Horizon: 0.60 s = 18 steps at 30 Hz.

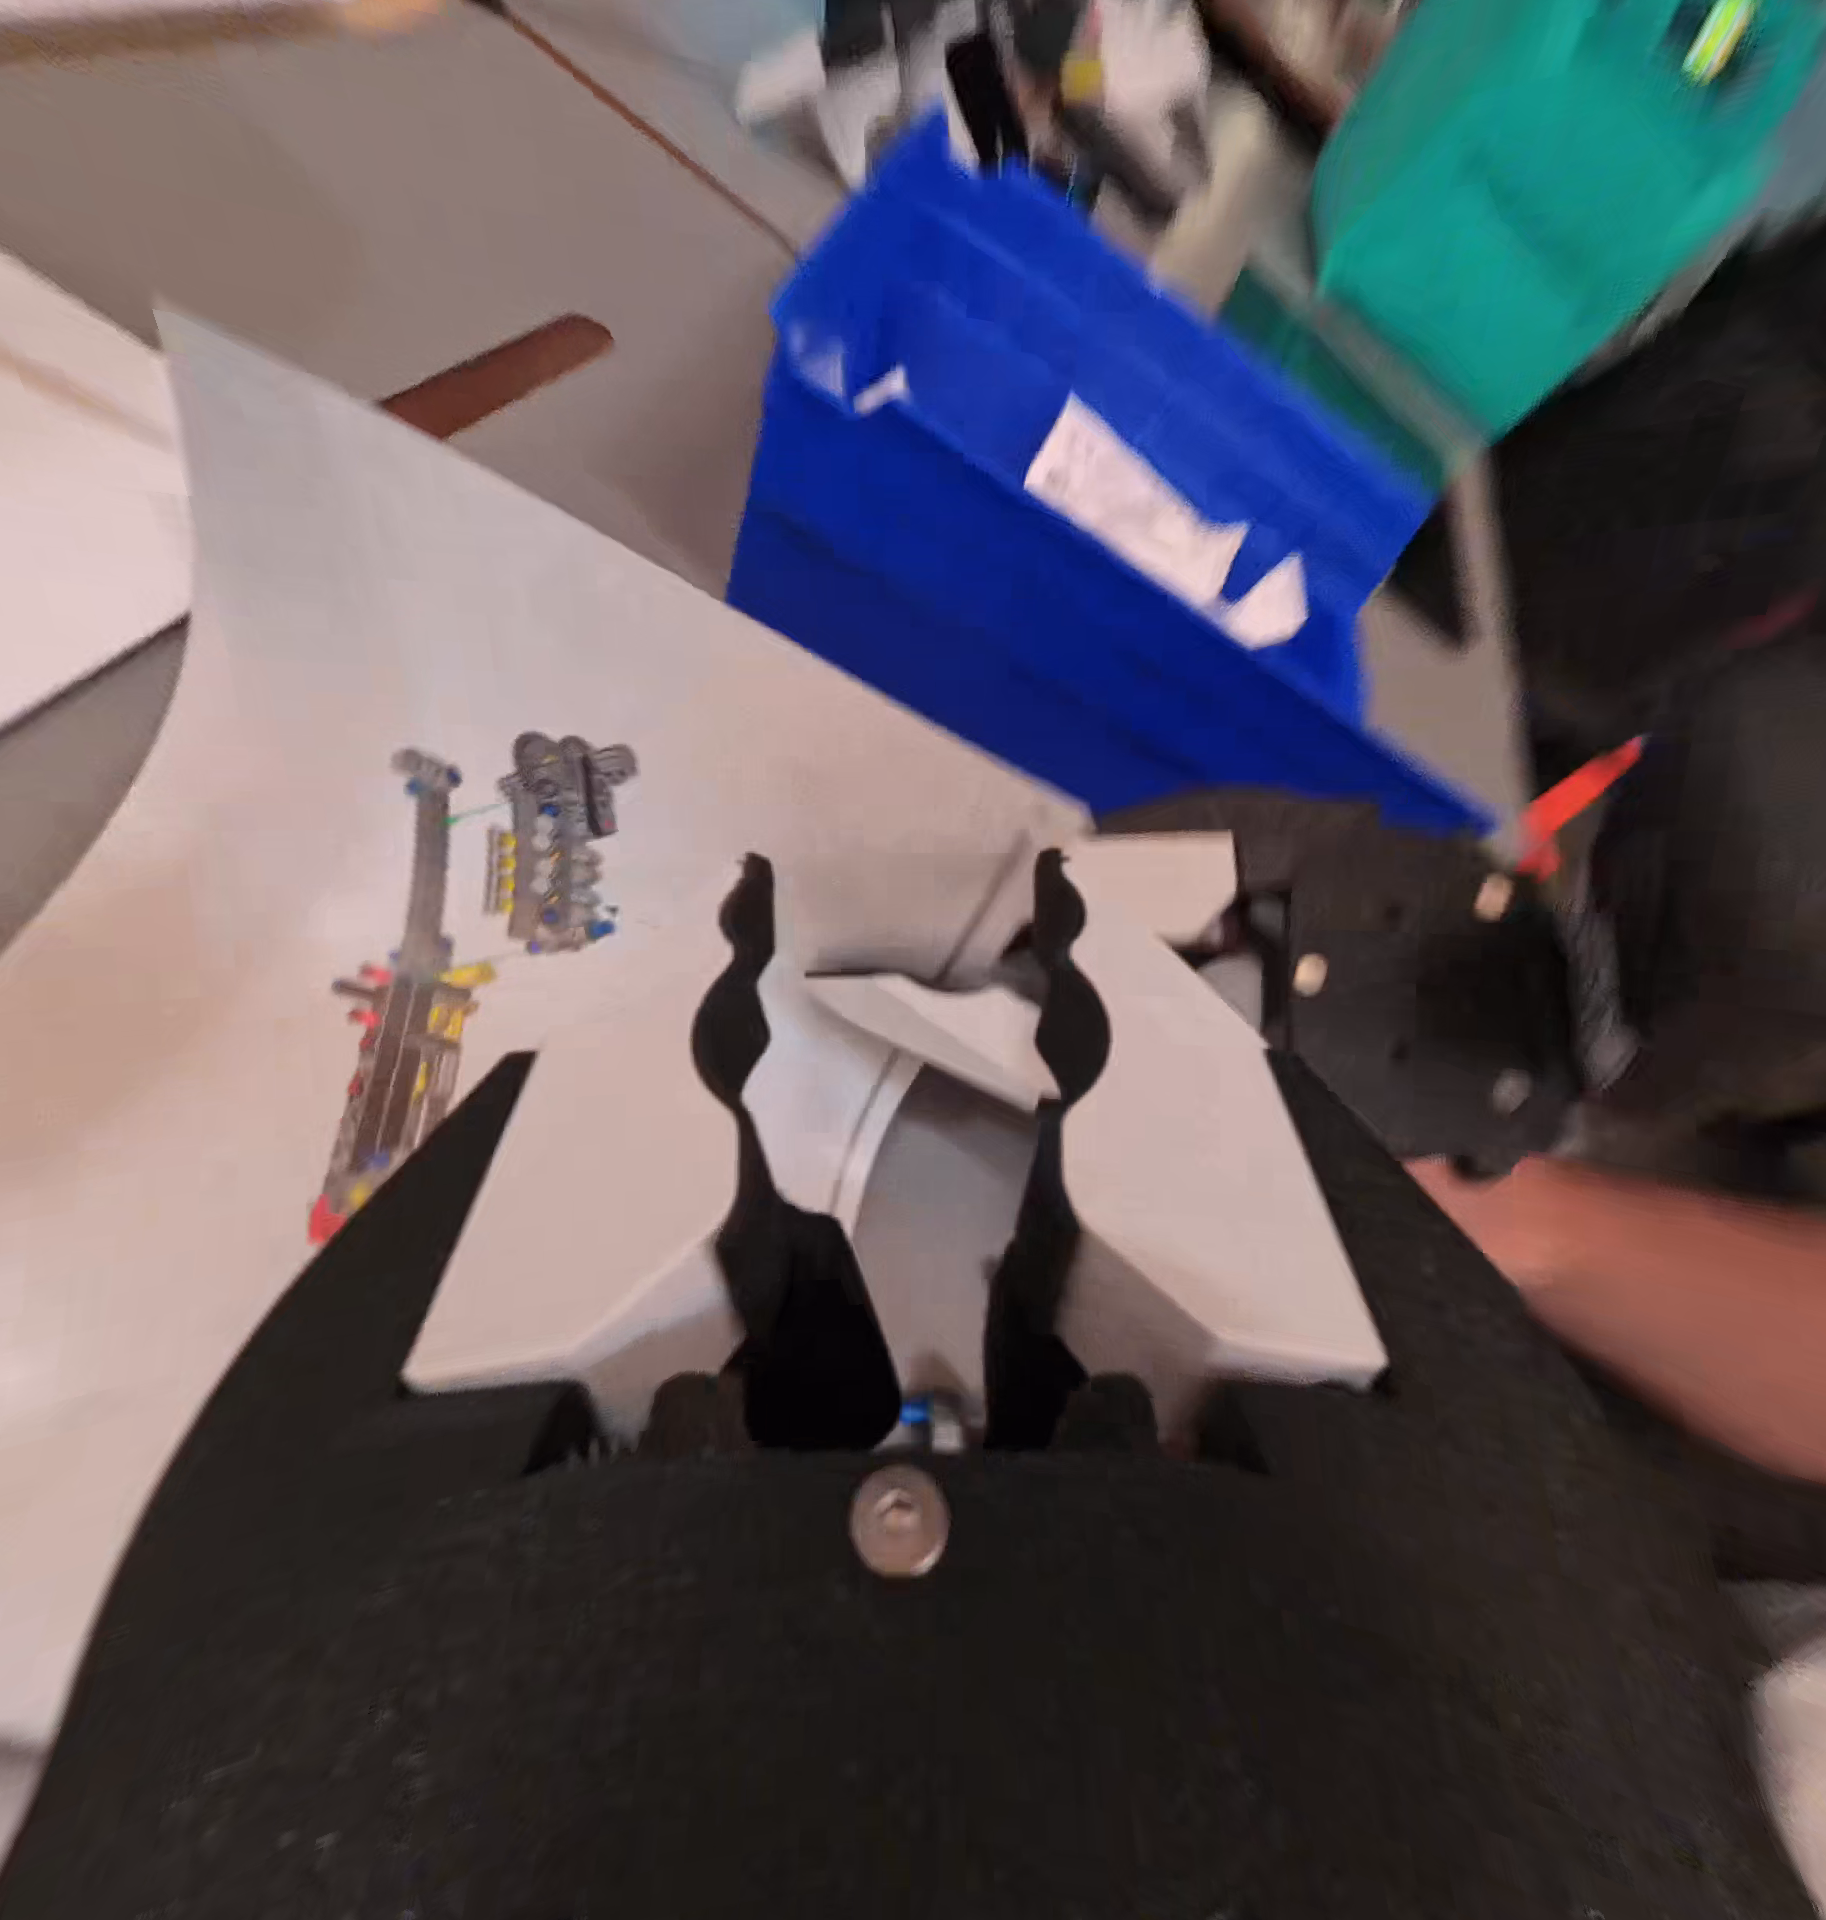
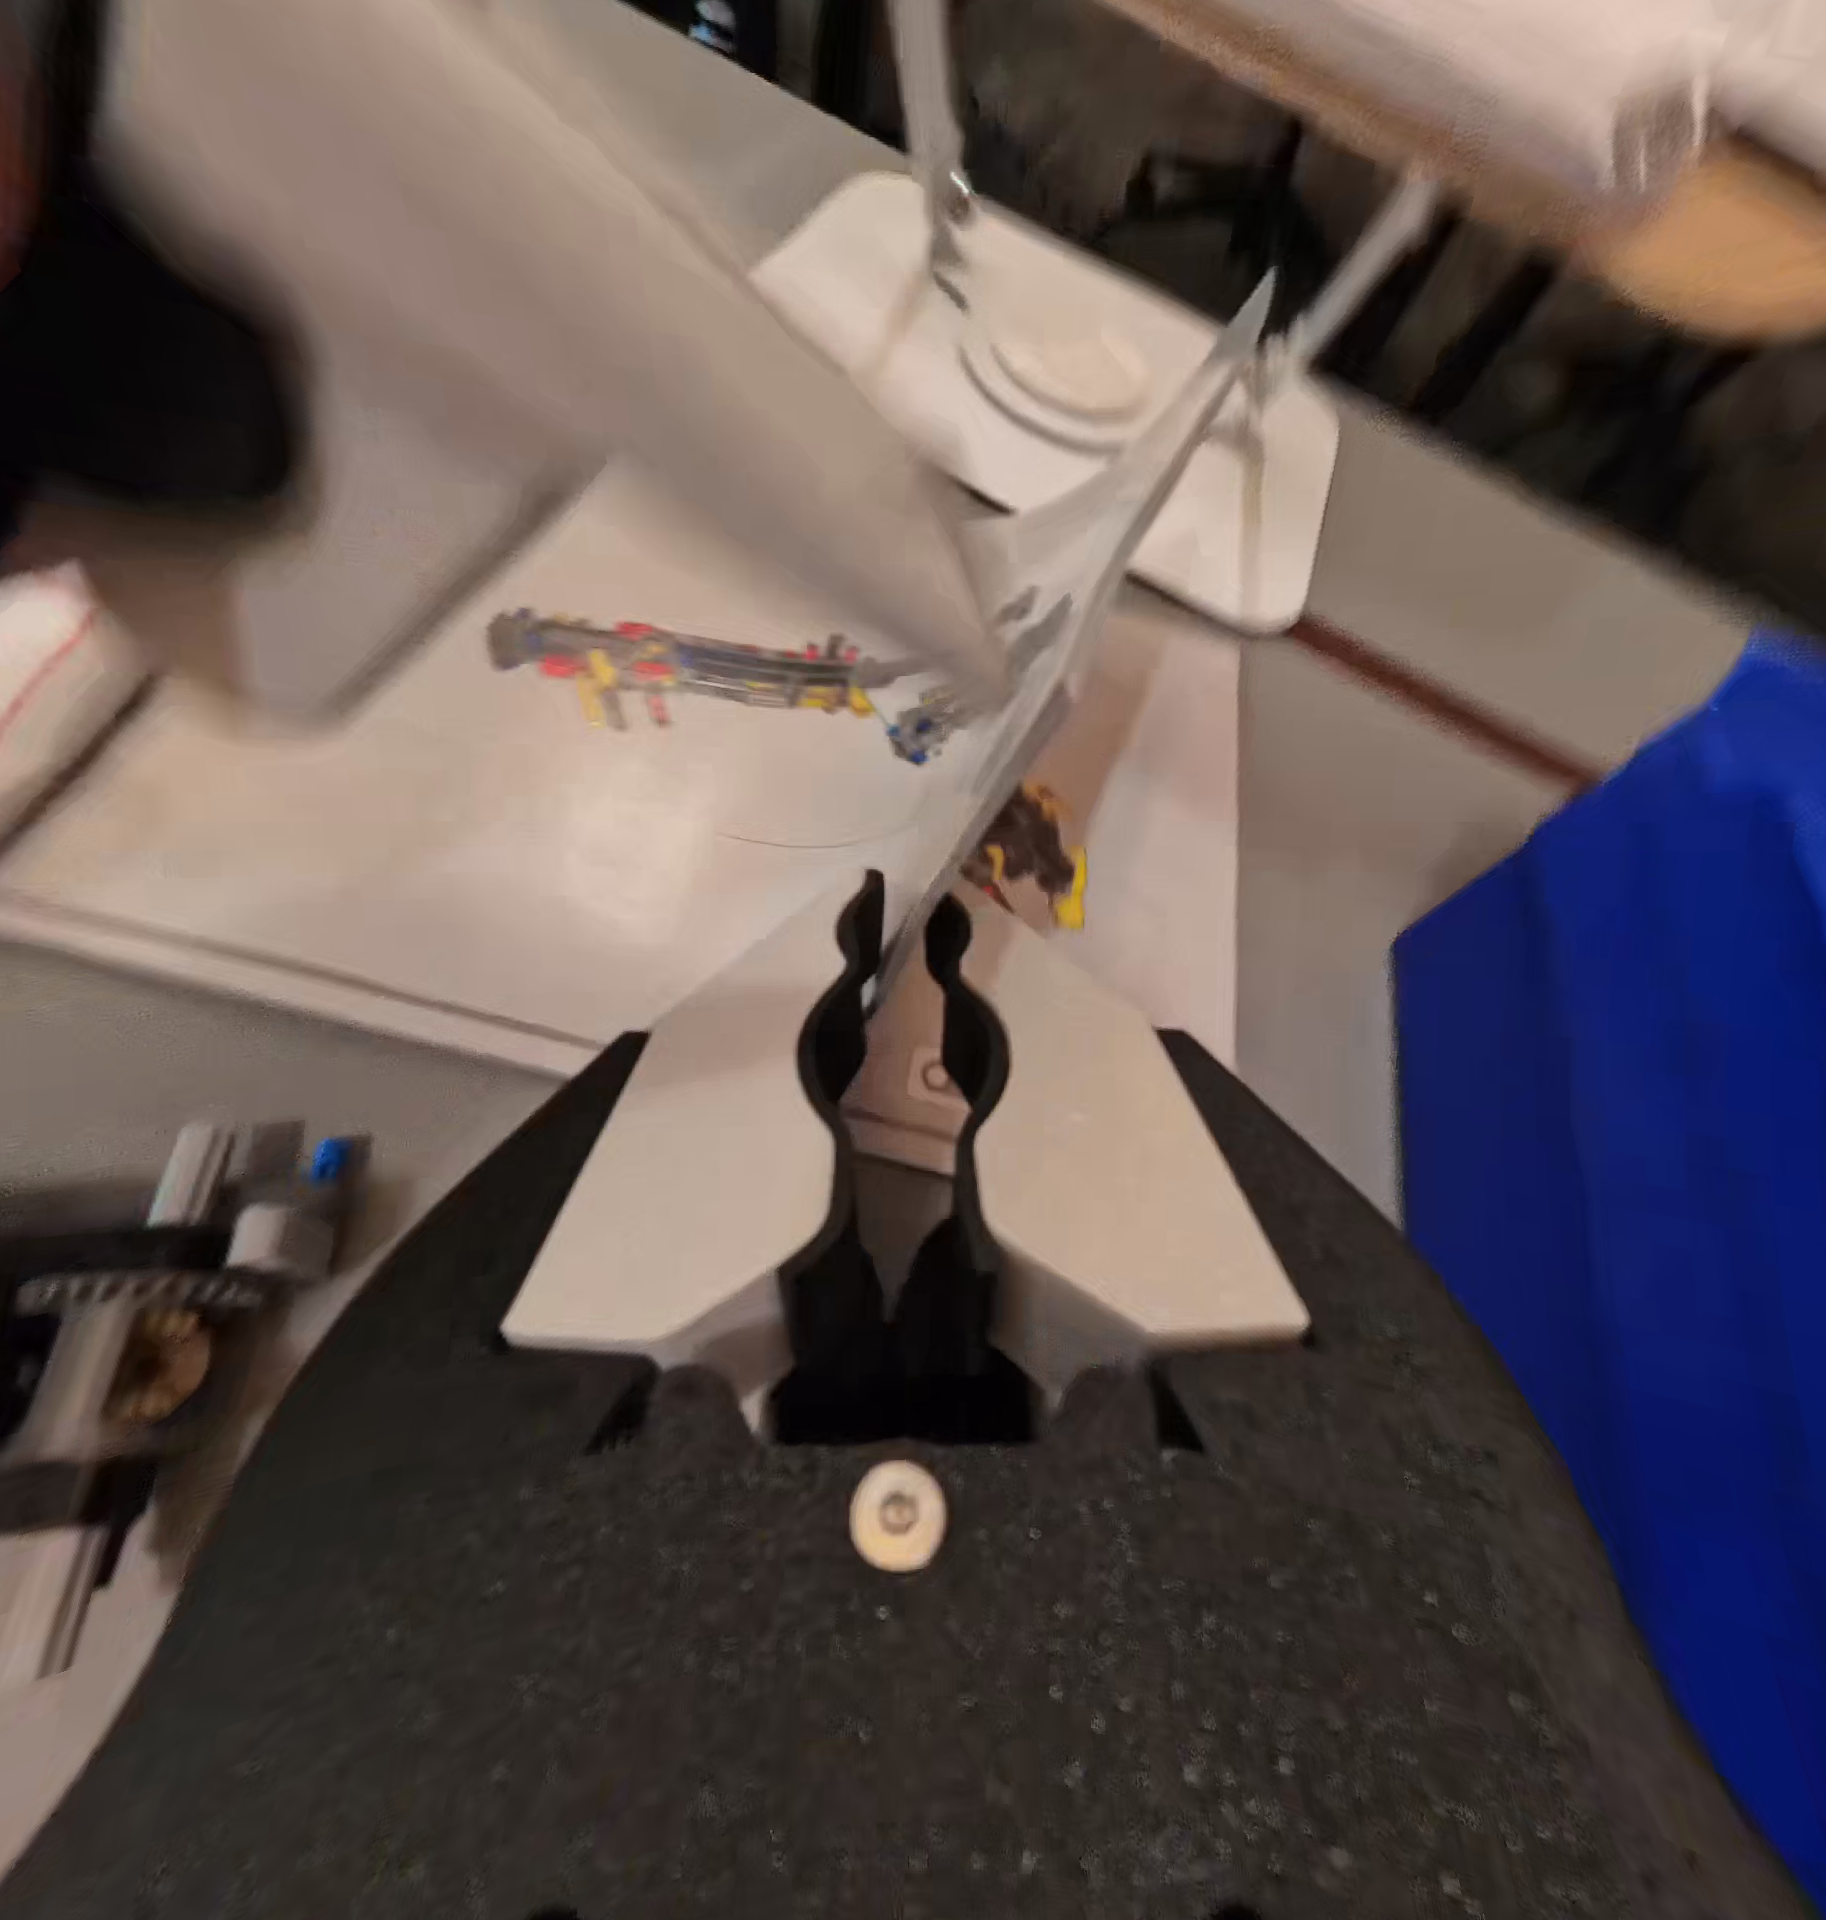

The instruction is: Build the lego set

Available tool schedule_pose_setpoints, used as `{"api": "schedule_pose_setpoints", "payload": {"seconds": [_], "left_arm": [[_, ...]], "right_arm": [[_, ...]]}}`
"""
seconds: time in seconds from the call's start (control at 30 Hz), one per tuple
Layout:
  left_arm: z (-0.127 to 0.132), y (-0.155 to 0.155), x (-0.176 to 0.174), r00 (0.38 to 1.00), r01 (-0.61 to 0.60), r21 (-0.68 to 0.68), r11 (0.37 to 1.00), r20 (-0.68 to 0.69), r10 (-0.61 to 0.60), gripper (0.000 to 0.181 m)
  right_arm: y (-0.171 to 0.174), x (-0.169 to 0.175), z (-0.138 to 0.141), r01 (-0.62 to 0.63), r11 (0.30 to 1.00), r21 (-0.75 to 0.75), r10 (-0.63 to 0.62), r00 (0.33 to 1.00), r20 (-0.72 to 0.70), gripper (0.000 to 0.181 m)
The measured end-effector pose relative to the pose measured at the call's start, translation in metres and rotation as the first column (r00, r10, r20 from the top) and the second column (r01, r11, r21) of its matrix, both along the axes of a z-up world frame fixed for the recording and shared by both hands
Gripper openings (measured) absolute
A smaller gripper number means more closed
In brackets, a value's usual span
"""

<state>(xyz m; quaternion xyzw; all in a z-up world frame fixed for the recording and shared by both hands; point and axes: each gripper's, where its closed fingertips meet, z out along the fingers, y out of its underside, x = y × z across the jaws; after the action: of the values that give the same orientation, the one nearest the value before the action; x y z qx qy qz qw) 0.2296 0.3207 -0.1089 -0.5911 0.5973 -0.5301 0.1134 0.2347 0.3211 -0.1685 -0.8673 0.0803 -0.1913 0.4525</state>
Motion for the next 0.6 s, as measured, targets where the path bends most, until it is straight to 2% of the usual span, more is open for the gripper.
{"api": "schedule_pose_setpoints", "payload": {"seconds": [0.03, 0.1, 0.17, 0.2, 0.23, 0.27, 0.3, 0.33, 0.37, 0.4, 0.43, 0.47, 0.5, 0.53, 0.57, 0.6], "left_arm": [[0.011, 0.01, -0.009, 1.0, -0.029, -0.113, 0.993, 0.006, 0.03, 0.052], [0.027, 0.028, -0.028, 0.997, -0.067, -0.31, 0.948, 0.001, 0.071, 0.064], [0.025, 0.044, -0.045, 0.995, -0.101, -0.361, 0.927, -0.039, 0.094, 0.062], [0.016, 0.053, -0.052, 0.99, -0.138, -0.336, 0.932, -0.073, 0.12, 0.052], [0.007, 0.06, -0.059, 0.984, -0.171, -0.312, 0.935, -0.097, 0.148, 0.028], [0.001, 0.065, -0.065, 0.981, -0.186, -0.298, 0.936, -0.113, 0.159, 0.014], [-0.004, 0.07, -0.071, 0.978, -0.2, -0.29, 0.936, -0.119, 0.172, 0.003], [-0.005, 0.075, -0.075, 0.977, -0.21, -0.29, 0.934, -0.102, 0.188, 0.001], [-0.005, 0.078, -0.08, 0.977, -0.212, -0.295, 0.932, -0.087, 0.195, 0.001], [-0.005, 0.08, -0.084, 0.98, -0.199, -0.308, 0.931, -0.064, 0.188, 0.001], [-0.003, 0.08, -0.088, 0.984, -0.179, -0.322, 0.93, -0.037, 0.176, 0.001], [-0.002, 0.078, -0.091, 0.987, -0.157, -0.335, 0.929, -0.012, 0.162, 0.001], [0.001, 0.076, -0.093, 0.989, -0.131, -0.351, 0.927, 0.017, 0.146, 0.001], [0.003, 0.073, -0.094, 0.99, -0.11, -0.368, 0.923, 0.043, 0.135, 0.001], [0.004, 0.071, -0.094, 0.99, -0.104, -0.381, 0.919, 0.052, 0.133, 0.001], [0.005, 0.07, -0.093, 0.989, -0.098, -0.395, 0.913, 0.06, 0.132, 0.001]], "right_arm": [[0.003, -0.012, 0.006, -0.05, 0.998, -0.039, 0.054, 0.99, 0.127, 0.006], [0.006, -0.034, 0.021, -0.1, 0.987, -0.128, 0.143, 0.908, 0.394, 0.002], [0.012, -0.056, 0.029, -0.112, 0.97, -0.214, 0.217, 0.789, 0.574, 0.002], [0.015, -0.063, 0.031, -0.104, 0.968, -0.228, 0.227, 0.748, 0.624, 0.002], [0.018, -0.07, 0.031, -0.107, 0.966, -0.236, 0.237, 0.728, 0.643, 0.002], [0.019, -0.074, 0.027, -0.109, 0.959, -0.262, 0.256, 0.728, 0.635, 0.005], [0.019, -0.08, 0.022, -0.127, 0.952, -0.278, 0.276, 0.747, 0.604, 0.013], [0.017, -0.093, 0.016, -0.182, 0.942, -0.283, 0.31, 0.797, 0.519, 0.028], [0.011, -0.11, 0.01, -0.242, 0.928, -0.284, 0.338, 0.868, 0.363, 0.046], [0.006, -0.133, 0.011, -0.325, 0.912, -0.249, 0.37, 0.915, 0.162, 0.073], [0.006, -0.156, 0.026, -0.412, 0.901, -0.137, 0.412, 0.911, -0.025, 0.095], [0.01, -0.165, 0.05, -0.437, 0.9, 0.001, 0.432, 0.889, -0.153, 0.101], [0.017, -0.157, 0.07, -0.411, 0.906, 0.098, 0.423, 0.88, -0.216, 0.1], [0.026, -0.138, 0.078, -0.368, 0.92, 0.133, 0.39, 0.893, -0.225, 0.1], [0.037, -0.117, 0.073, -0.341, 0.932, 0.126, 0.362, 0.905, -0.223, 0.102], [0.046, -0.103, 0.058, -0.331, 0.939, 0.092, 0.344, 0.899, -0.27, 0.112]]}}
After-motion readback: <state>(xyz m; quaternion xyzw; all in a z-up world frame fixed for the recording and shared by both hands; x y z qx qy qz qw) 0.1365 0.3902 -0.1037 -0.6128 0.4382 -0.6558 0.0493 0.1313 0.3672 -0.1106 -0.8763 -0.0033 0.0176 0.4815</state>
